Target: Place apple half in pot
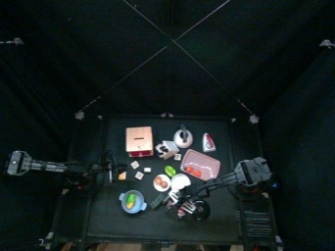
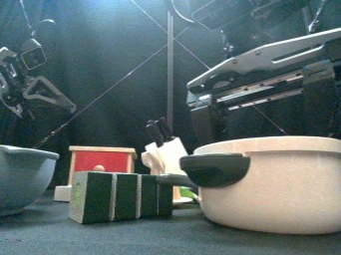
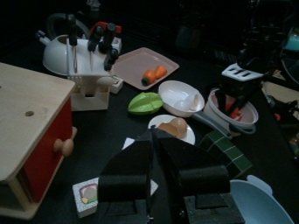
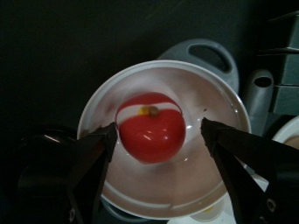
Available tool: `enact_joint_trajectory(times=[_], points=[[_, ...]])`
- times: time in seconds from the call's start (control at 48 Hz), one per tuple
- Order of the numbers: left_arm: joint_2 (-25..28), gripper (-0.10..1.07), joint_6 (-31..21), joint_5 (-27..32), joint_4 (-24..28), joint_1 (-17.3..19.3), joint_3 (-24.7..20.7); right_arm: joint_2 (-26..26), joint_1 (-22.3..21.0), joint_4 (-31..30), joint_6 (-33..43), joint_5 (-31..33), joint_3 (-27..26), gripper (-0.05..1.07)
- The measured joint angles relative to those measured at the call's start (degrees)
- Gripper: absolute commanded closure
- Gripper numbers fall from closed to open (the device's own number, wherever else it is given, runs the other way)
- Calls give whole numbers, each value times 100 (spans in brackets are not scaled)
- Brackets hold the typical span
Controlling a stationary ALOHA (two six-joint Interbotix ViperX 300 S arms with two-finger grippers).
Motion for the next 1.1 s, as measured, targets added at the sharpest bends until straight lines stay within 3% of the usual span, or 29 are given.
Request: enact_joint_trajectory(times=[0.375, 0.562, 0.917, 1.104], points=[[0, 48, 9, 9, 0, 9, 18, -299, -79, 325, 70, 246, -18, -1], [0, 48, 9, 9, -9, 9, 18, -589, -229, 791, 510, 316, 18, 2], [0, 48, 9, 9, -9, 9, 18, -694, -272, 932, 1239, -325, 563, 37], [-9, 48, 9, 9, 0, 9, 18, -694, -264, 923, 1547, -580, 686, 41]])
